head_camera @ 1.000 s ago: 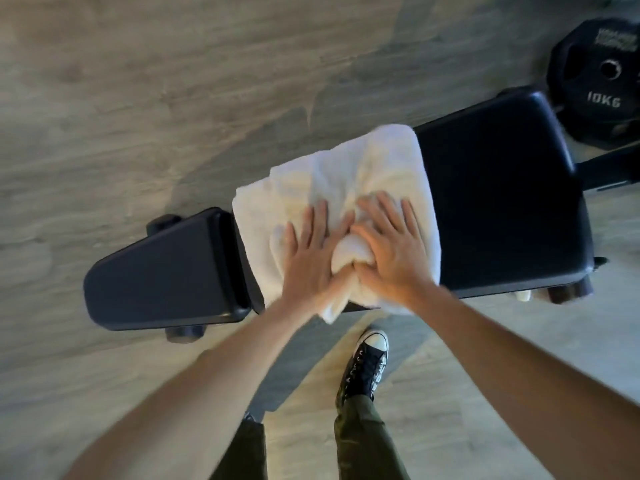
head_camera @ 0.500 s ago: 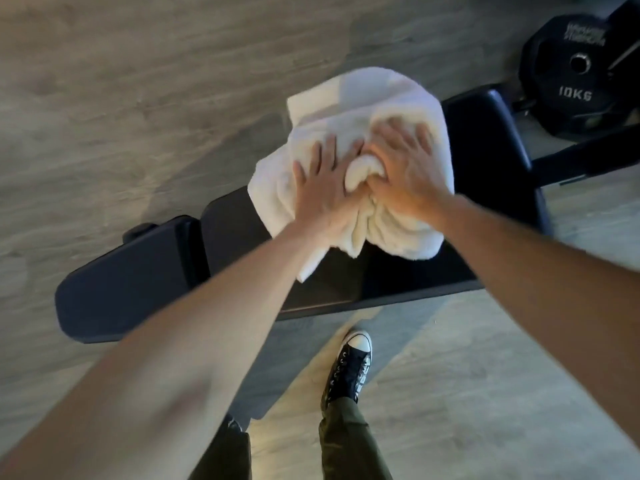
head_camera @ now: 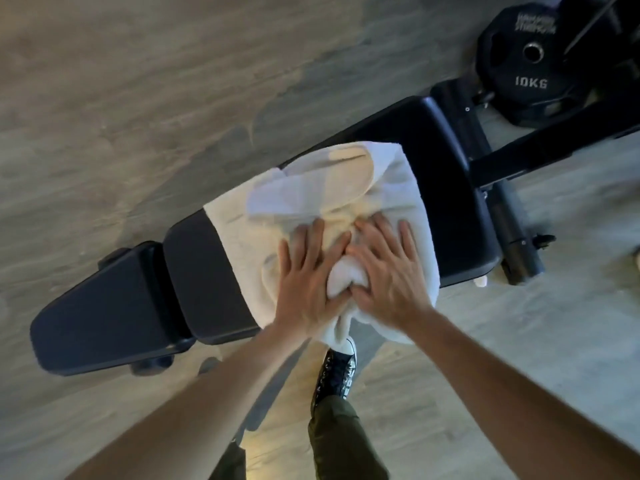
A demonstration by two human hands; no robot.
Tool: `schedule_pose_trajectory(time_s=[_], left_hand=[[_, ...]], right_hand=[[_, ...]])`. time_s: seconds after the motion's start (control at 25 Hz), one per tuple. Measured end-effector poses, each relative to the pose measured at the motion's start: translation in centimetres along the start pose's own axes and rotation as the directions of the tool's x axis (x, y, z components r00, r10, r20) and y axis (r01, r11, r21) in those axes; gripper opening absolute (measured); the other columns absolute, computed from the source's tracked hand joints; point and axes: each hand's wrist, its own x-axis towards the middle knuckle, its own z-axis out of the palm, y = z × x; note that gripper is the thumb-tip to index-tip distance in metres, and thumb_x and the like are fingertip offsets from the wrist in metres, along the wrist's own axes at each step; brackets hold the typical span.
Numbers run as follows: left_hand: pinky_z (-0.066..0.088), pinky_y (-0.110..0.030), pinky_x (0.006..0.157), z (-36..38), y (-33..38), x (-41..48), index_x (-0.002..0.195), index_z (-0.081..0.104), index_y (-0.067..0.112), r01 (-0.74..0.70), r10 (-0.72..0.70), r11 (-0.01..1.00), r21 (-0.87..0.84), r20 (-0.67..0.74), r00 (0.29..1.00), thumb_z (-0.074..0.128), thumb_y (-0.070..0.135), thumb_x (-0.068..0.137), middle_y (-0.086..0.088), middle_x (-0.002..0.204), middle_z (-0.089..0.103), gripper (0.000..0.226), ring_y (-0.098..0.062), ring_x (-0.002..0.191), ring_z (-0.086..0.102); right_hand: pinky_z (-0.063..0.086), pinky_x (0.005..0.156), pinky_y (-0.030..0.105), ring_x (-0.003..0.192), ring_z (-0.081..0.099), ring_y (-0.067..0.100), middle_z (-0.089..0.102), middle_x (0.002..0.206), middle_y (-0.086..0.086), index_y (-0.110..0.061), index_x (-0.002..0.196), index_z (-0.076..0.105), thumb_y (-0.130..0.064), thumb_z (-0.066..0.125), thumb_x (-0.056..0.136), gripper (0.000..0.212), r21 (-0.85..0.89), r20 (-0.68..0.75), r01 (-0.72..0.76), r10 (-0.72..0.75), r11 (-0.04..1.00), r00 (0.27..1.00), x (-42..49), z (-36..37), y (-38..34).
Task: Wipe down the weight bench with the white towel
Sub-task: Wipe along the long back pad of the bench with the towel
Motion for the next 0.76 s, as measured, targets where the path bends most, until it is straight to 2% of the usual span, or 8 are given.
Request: schedule_pose_trajectory(time_s=[0.08,0.2,0.32,0.48,0.56,0.64,0.76], left_hand=[[0.01,-0.066,0.123,-1.9,-0.4,4.3,0.162,0.015,0.038,-0.018,0.018,1.0,0.004,-0.023,1.0,0.036,0.073,0.087,-0.012,0.174,0.009,0.085,-0.039,0.159,0.004],[0.007,-0.063,0.125,-4.6,-0.1,12.5,0.162,0.018,0.041,0.0,-0.001,1.0,-0.007,-0.052,0.999,0.037,0.069,0.084,-0.009,0.175,0.007,0.084,-0.037,0.16,0.004],[0.004,-0.064,0.125,-5.3,0.8,16.0,0.161,0.018,0.045,-0.02,0.019,0.999,-0.036,-0.03,0.999,0.034,0.069,0.084,-0.008,0.175,0.006,0.082,-0.034,0.16,0.003],[0.005,-0.064,0.124,-3.2,1.7,9.3,0.163,0.019,0.035,-0.153,0.153,0.988,-0.012,-0.048,0.987,0.032,0.069,0.089,-0.01,0.174,0.007,0.082,-0.038,0.16,0.0],[0.009,-0.064,0.123,-1.3,2.7,3.9,0.163,0.02,0.035,-0.222,0.222,0.975,-0.015,-0.002,0.975,0.031,0.071,0.09,-0.009,0.174,0.009,0.081,-0.039,0.16,0.002],[0.011,-0.064,0.123,-0.5,3.3,0.5,0.163,0.021,0.037,-0.232,0.23,0.972,0.035,0.065,0.971,0.032,0.075,0.089,-0.008,0.174,0.009,0.084,-0.037,0.16,0.003],[0.009,-0.061,0.123,-1.8,3.7,3.8,0.162,0.021,0.038,-0.209,0.198,0.975,0.069,0.139,0.97,0.035,0.08,0.084,-0.003,0.174,0.011,0.09,-0.034,0.16,0.005]], right_hand=[[0.009,0.127,0.06,0.153,0.027,0.037,0.043,0.158,0.011,-0.02,0.127,0.061,-0.044,0.049,0.08,0.054,-0.042,-0.017,-0.022,0.021,0.999,1.0,3.8,-1.8,1.2],[0.007,0.127,0.06,0.154,0.028,0.034,0.042,0.16,0.01,-0.018,0.134,0.056,-0.045,0.047,0.084,0.057,-0.094,-0.132,-0.086,0.073,0.992,0.989,9.8,-4.6,4.6],[0.005,0.127,0.062,0.154,0.03,0.028,0.05,0.155,0.002,-0.019,0.123,0.059,-0.04,0.049,0.083,0.046,-0.057,-0.248,-0.146,0.128,0.988,0.96,11.8,-5.4,6.2],[0.012,0.125,0.062,0.153,0.031,0.034,0.05,0.156,0.008,-0.014,0.123,0.061,-0.037,0.052,0.069,0.059,0.047,-0.254,-0.265,0.268,0.963,0.93,4.8,-3.3,2.9],[0.016,0.123,0.065,0.153,0.032,0.039,0.05,0.155,0.012,-0.012,0.117,0.063,-0.035,0.06,0.062,0.059,0.08,-0.217,-0.284,0.294,0.956,0.931,-1.4,-1.2,0.9],[0.018,0.12,0.069,0.152,0.032,0.039,0.051,0.154,0.014,-0.013,0.114,0.064,-0.032,0.067,0.062,0.055,0.095,-0.185,-0.264,0.278,0.96,0.943,-5.0,0.3,-0.1],[0.016,0.12,0.069,0.149,0.036,0.04,0.052,0.15,0.017,-0.013,0.118,0.065,-0.04,0.057,0.071,0.055,0.088,-0.191,-0.255,0.268,0.963,0.944,-2.6,-1.1,2.2]])
